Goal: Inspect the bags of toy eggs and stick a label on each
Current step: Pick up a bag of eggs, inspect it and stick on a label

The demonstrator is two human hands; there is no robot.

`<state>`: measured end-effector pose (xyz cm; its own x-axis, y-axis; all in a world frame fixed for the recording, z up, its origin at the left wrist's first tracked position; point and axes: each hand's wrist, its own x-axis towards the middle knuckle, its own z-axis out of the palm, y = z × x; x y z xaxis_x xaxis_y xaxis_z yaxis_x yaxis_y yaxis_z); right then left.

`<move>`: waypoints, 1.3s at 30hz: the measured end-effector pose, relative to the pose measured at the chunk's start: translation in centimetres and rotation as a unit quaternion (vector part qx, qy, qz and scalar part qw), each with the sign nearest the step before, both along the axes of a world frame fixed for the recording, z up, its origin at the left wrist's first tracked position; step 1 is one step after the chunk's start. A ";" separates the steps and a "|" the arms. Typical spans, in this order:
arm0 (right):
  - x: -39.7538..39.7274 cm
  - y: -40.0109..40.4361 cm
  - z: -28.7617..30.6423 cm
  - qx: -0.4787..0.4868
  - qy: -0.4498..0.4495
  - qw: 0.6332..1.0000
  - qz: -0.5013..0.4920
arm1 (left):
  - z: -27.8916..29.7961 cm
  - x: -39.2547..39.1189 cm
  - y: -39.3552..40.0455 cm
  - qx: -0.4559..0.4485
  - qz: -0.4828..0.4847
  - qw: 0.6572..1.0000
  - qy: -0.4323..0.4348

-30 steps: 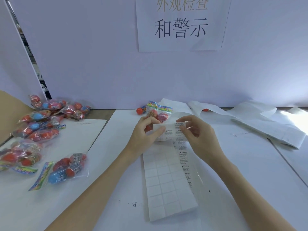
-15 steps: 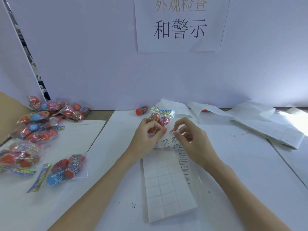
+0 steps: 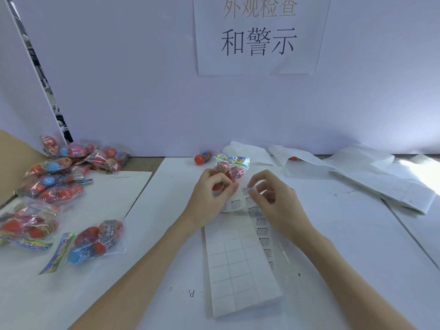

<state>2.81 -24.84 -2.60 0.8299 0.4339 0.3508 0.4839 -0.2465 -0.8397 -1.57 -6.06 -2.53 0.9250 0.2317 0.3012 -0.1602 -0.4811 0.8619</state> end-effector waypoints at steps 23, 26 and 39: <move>0.4 -1.4 2.2 0.219 0.138 0.962 -0.088 | 0.6 0.1 1.2 -0.287 -0.011 0.958 -0.017; 0.4 -1.4 2.7 0.192 0.066 0.973 -0.111 | 0.4 0.1 1.4 -0.284 -0.017 0.958 -0.033; -1.0 0.3 1.9 0.127 0.050 0.990 -0.038 | 1.1 -0.8 -0.3 -0.171 -0.113 0.977 -0.051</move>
